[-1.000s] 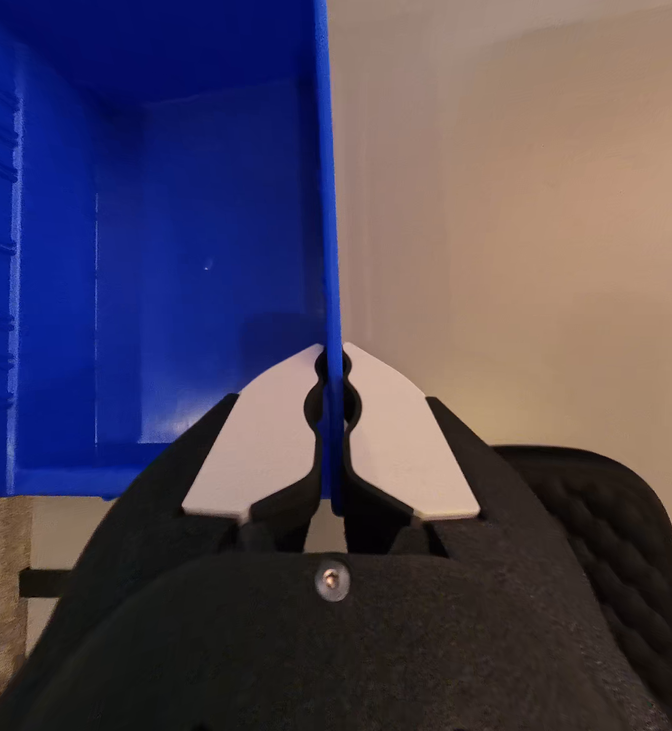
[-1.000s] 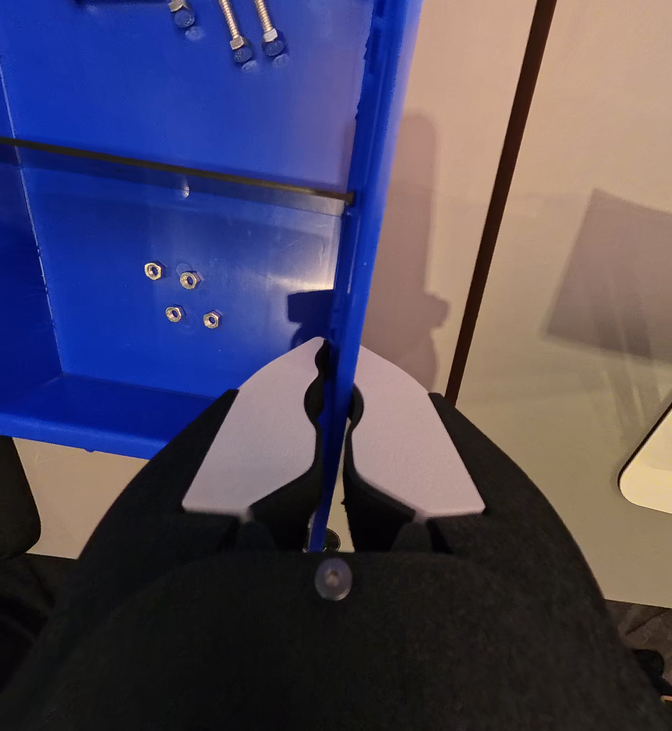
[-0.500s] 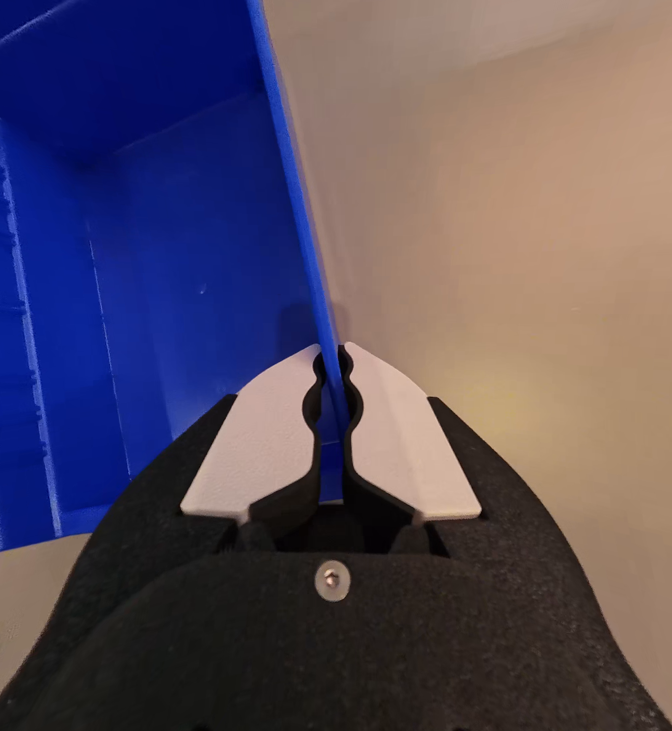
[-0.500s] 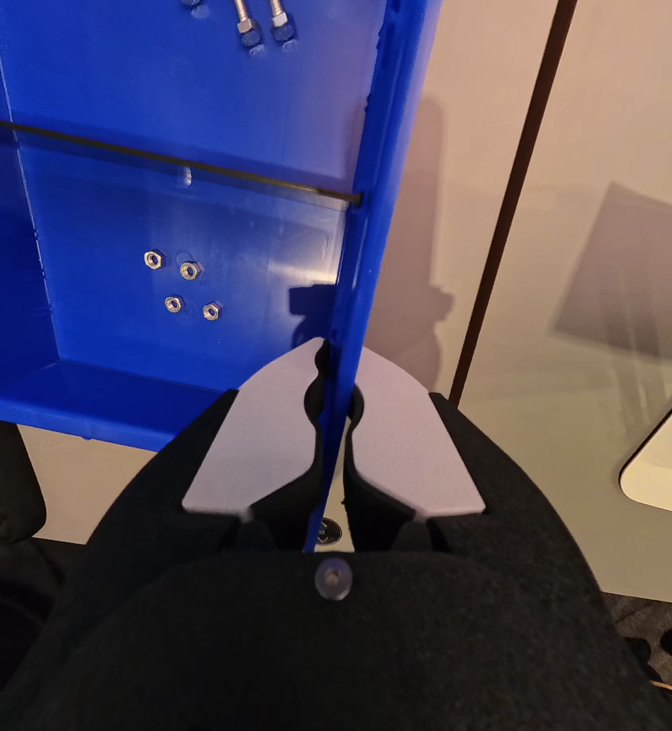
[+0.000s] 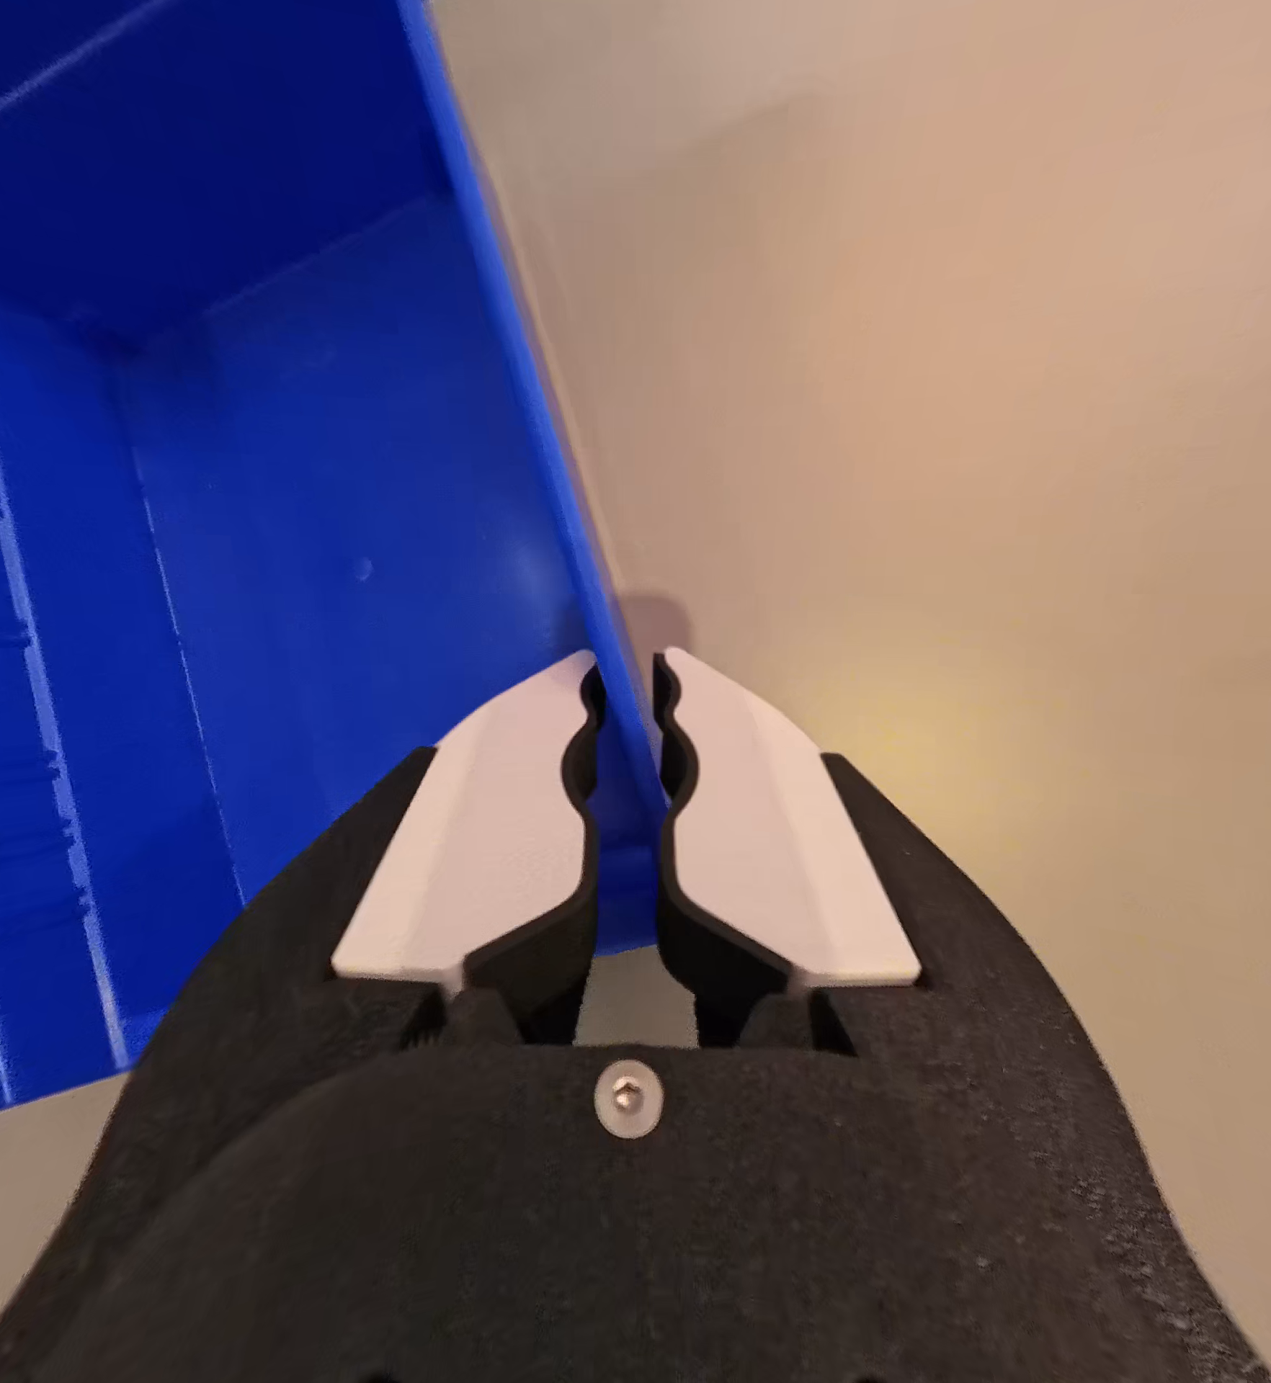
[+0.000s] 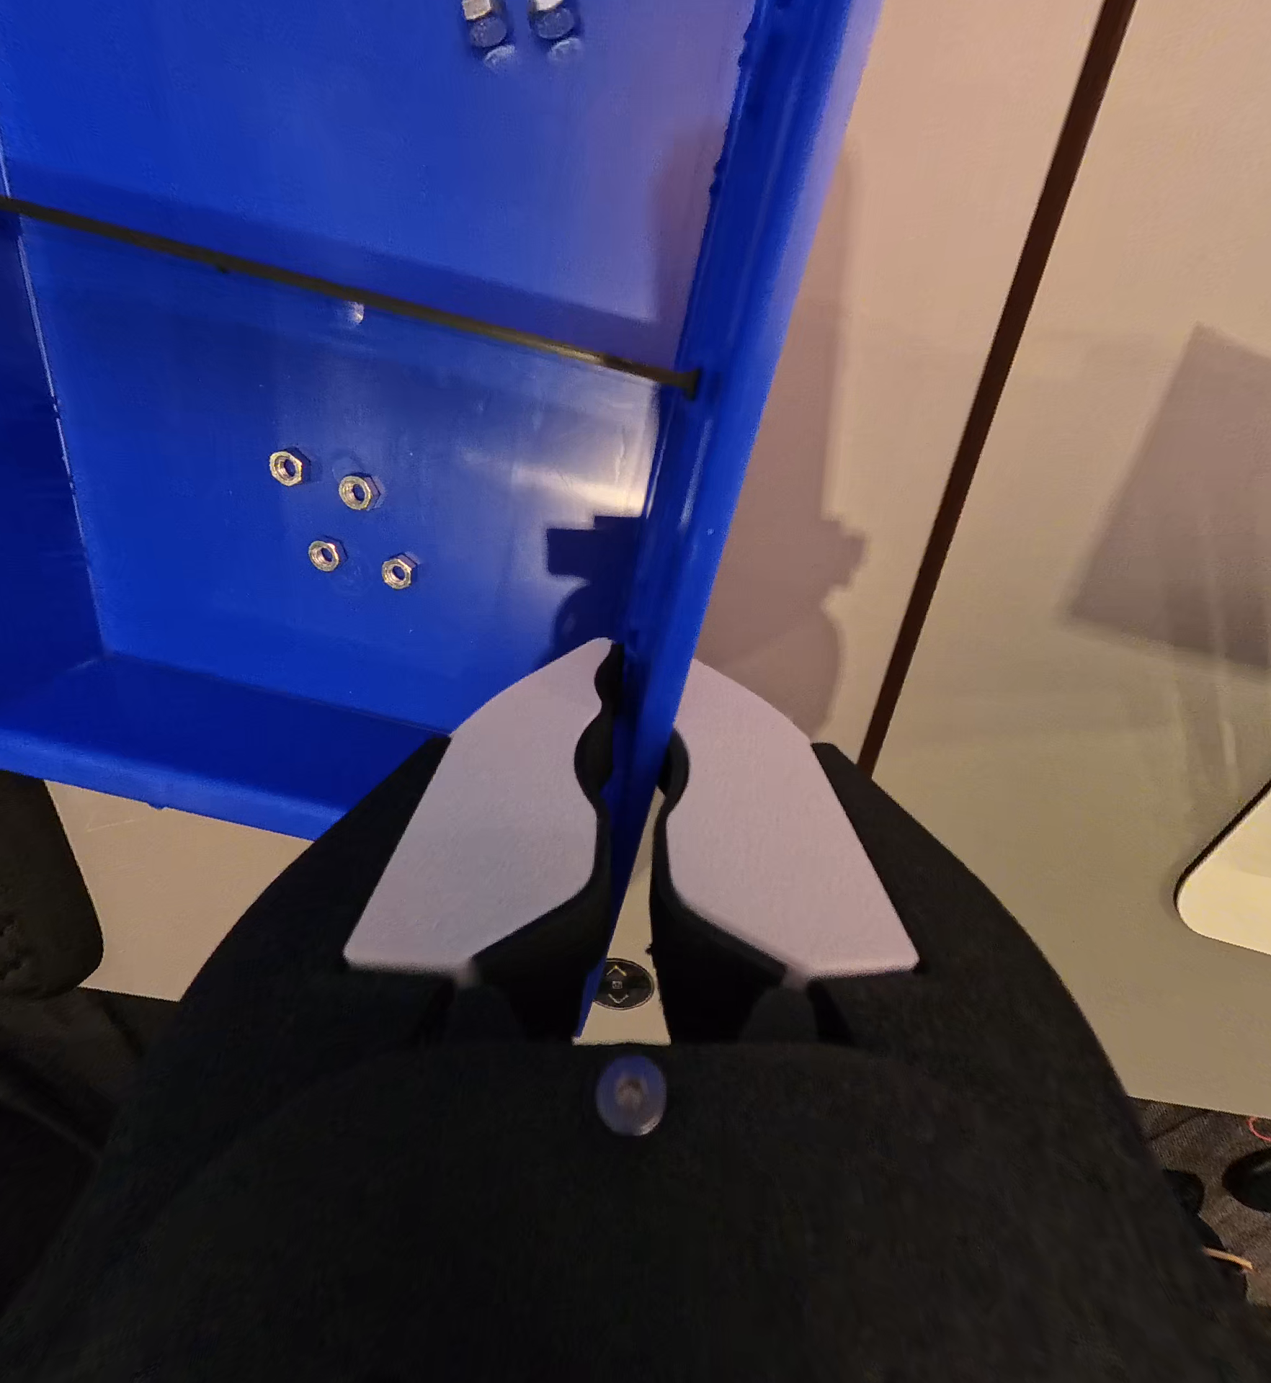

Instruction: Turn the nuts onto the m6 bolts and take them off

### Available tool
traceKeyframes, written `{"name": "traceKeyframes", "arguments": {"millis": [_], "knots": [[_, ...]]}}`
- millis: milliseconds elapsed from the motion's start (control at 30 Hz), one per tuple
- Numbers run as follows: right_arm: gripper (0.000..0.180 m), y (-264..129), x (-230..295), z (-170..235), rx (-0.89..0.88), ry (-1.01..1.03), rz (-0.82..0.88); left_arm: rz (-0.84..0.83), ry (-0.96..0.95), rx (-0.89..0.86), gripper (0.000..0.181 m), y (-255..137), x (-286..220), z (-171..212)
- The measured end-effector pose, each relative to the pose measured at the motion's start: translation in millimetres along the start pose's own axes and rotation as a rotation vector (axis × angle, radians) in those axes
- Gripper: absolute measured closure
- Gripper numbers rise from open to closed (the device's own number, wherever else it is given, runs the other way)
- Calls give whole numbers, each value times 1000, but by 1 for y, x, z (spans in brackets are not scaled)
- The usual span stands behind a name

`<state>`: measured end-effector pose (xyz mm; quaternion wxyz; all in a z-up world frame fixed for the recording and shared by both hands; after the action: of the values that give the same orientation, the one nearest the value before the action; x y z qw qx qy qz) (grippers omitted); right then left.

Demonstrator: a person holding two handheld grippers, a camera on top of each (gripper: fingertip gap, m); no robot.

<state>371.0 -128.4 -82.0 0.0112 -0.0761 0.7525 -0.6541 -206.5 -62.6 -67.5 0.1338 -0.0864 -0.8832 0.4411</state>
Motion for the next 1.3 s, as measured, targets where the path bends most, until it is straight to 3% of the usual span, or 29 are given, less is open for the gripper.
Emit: {"name": "traceKeyframes", "arguments": {"millis": [233, 367, 533, 600, 1000, 1300], "knots": [[174, 1, 4, 0, 9, 28, -1, 52, 32, -68, 158, -4, -44, -7], [157, 14, 7, 1, 78, 68, -15, 31, 0, -217, 138, -23, -43, -20], [171, 24, 4, 0, 100, 139, -16, 124, -34, -291, 128, -48, -39, -21], [175, 24, 5, -1, 77, 186, -79, 115, -28, -305, 128, -55, -29, -16], [175, 18, 9, -1, 68, 166, -95, 101, -101, -401, 130, -99, 50, 36], [176, -47, 63, -26, 26, 72, -178, -52, -209, -401, 131, -117, 136, 102]]}}
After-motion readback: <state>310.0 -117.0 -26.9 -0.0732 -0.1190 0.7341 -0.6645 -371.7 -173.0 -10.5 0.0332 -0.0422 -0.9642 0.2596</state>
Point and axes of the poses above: each gripper's, where its closed fingertips meet, y out along the fingers, z out of its underside, x = y × z across the jaws, the point moved 3 cm from there along -y, back along the fingers, and after that the axes turned 6 degrees about -y, right-handed, at the moved point
